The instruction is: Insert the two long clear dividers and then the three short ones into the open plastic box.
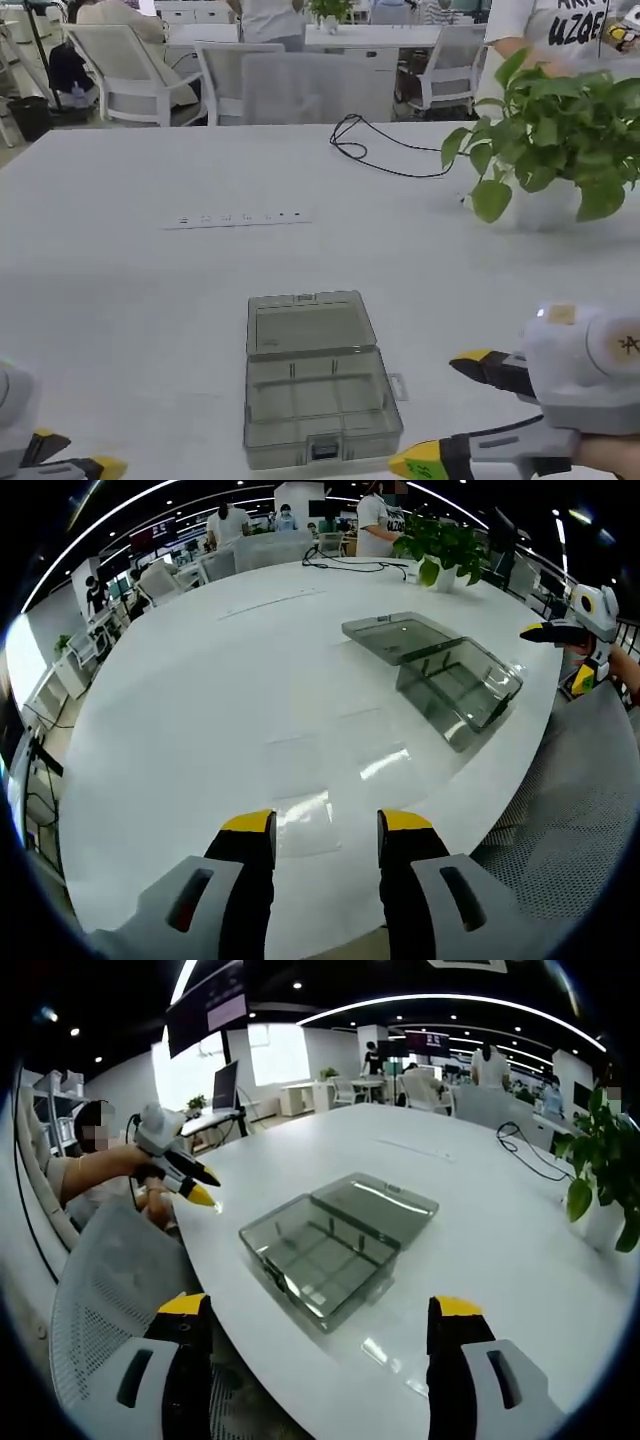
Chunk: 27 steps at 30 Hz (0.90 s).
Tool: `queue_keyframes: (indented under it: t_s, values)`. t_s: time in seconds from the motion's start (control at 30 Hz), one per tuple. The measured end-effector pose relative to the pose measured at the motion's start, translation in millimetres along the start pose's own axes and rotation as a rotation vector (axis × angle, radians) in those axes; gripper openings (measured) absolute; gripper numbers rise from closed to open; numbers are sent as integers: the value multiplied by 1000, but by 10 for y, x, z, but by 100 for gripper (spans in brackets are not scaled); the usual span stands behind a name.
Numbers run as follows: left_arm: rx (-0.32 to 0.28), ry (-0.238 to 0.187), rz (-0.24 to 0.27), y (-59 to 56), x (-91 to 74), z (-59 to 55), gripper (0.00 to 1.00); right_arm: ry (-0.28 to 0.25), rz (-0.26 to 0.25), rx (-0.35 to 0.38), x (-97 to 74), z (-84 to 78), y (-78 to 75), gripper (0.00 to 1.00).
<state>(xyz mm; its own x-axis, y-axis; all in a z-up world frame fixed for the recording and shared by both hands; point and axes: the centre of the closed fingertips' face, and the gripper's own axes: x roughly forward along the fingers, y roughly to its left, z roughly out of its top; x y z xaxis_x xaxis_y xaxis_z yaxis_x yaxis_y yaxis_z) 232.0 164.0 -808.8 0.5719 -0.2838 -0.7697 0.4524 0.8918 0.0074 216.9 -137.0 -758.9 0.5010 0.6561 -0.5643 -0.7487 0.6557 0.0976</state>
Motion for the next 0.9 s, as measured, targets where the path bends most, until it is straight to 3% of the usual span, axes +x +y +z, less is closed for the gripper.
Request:
queue_keyframes:
  t_s: [0.27, 0.73, 0.9]
  values:
    - [27, 76, 7, 77, 158, -121, 38, 0, -7, 10, 2, 39, -35, 89]
    - [41, 130, 7, 189, 298, -165, 36, 2, -5, 22, 99, 85, -64, 89]
    - [7, 139, -4, 188, 322, -163, 33, -6, -10, 27, 114, 115, -86, 88]
